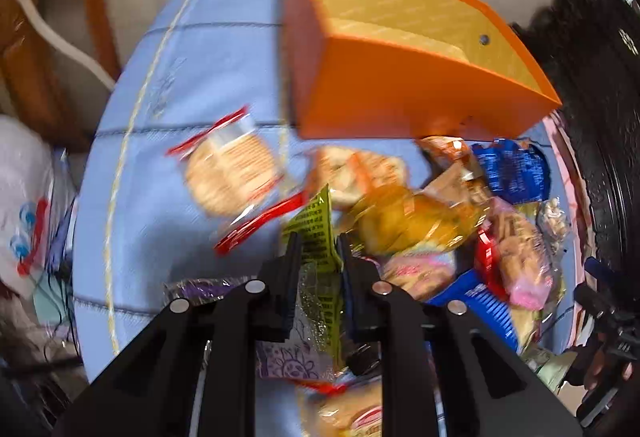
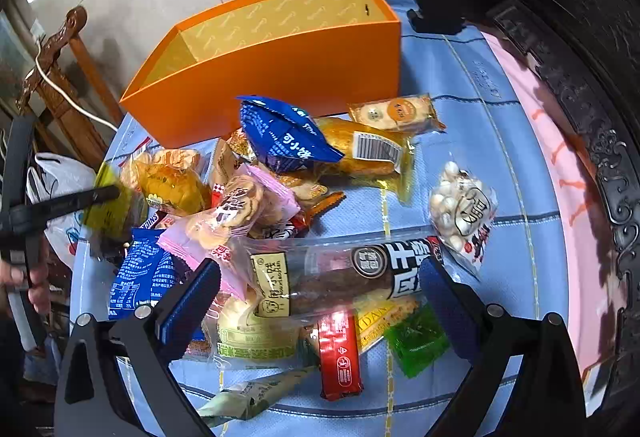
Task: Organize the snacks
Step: 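Grasp the yellow-green seed bag with left tool while right tool grasps the sausage stick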
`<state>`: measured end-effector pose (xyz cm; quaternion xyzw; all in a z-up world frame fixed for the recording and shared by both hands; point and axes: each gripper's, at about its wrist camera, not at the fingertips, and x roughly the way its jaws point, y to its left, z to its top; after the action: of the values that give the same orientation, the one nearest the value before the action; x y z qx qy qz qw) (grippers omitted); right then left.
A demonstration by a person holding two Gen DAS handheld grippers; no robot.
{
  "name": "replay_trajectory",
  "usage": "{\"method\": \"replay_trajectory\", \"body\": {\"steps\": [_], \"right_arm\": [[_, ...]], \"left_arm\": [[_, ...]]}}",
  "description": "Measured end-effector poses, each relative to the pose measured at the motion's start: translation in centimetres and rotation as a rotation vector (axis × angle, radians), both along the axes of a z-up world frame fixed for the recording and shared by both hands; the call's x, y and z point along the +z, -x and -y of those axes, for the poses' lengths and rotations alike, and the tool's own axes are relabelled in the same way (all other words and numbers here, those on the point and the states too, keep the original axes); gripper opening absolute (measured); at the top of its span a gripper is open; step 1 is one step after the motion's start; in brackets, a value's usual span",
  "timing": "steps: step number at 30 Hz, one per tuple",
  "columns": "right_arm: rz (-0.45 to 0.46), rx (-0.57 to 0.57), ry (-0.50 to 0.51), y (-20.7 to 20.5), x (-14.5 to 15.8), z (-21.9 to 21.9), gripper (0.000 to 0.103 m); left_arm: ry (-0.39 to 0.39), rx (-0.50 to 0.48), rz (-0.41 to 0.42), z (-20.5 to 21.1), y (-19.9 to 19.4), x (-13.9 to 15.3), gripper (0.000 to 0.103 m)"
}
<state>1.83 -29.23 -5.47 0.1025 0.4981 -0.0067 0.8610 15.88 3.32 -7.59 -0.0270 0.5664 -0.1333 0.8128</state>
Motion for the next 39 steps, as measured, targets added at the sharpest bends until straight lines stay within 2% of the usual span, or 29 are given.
{"method": "replay_trajectory", "body": {"steps": [2, 5, 6, 8, 11, 15, 18, 22, 25, 26, 27, 29, 30, 32, 35, 37, 38, 39], "right_arm": [[-0.007, -0.016, -0.022, 0.2, 0.0, 0.3, 0.100], [-0.011, -0.021, -0.033, 0.5, 0.0, 0.3, 0.100], [-0.006, -0.014, -0.033, 0.7, 0.1, 0.0, 0.100], [0.000, -0.001, -0.022, 1.0, 0.3, -0.4, 0.100], [0.008, 0.004, -0.001, 1.4, 0.6, -0.7, 0.100], [0.005, -0.023, -0.004, 1.8, 0.8, 0.3, 0.099], [0.024, -0.067, 0.018, 2.1, 1.1, 2.2, 0.100], [0.020, -0.106, 0.105, 2.5, 0.9, 5.1, 0.100], [-0.027, -0.114, 0.044, 2.5, 0.0, 6.9, 0.100], [-0.051, -0.074, 0.051, 2.3, -0.4, 6.7, 0.100], [-0.060, -0.023, 0.101, 2.3, -0.7, 6.0, 0.100], [-0.047, 0.154, 0.244, 2.5, -1.3, 3.2, 0.099], [-0.037, 0.235, 0.282, 2.5, -1.7, 2.0, 0.099], [-0.018, 0.326, 0.381, 1.9, -2.9, -0.1, 0.099], [-0.003, 0.403, 0.450, 0.1, -4.3, -1.6, 0.098], [-0.008, 0.437, 0.499, -1.7, -5.3, -2.1, 0.089], [-0.023, 0.457, 0.485, -2.6, -5.8, -2.1, 0.079], [-0.037, 0.474, 0.466, -3.3, -6.2, -2.0, 0.062]], "left_arm": [[-0.021, 0.034, 0.002, -1.2, 0.3, -0.3, 0.021], [-0.044, 0.084, -0.057, -2.4, 0.3, -1.6, 0.025], [-0.065, 0.094, -0.092, -2.6, 0.1, -2.5, 0.032], [-0.076, 0.099, -0.092, -2.6, -0.2, -3.1, 0.037], [-0.051, 0.088, -0.097, -1.9, -0.9, -3.4, 0.034], [-0.042, 0.065, -0.082, -0.6, -1.3, -2.7, 0.019], [0.016, 0.082, -0.060, -0.4, -0.7, -1.0, 0.018], [0.099, 0.112, -0.054, -1.6, 0.3, 0.5, 0.018], [0.155, 0.120, -0.041, -2.4, 1.9, 1.5, 0.018], [0.156, 0.119, -0.039, -2.4, 2.2, 1.6, 0.018], [0.151, 0.118, -0.039, -2.6, 2.9, 1.5, 0.018], [0.139, 0.123, -0.059, -2.4, 3.2, 0.8, 0.018], [0.137, 0.127, -0.069, -2.6, 3.4, 0.4, 0.018], [0.125, 0.125, -0.083, -2.3, 3.4, -0.2, 0.018], [0.109, 0.117, -0.082, -1.9, 3.2, -0.7, 0.018], [0.097, 0.117, -0.083, -1.5, 2.9, -0.8, 0.018], [0.092, 0.118, -0.086, -1.3, 2.7, -1.0, 0.019], [0.085, 0.125, -0.086, -1.3, 2.6, -1.1, 0.019]]}}
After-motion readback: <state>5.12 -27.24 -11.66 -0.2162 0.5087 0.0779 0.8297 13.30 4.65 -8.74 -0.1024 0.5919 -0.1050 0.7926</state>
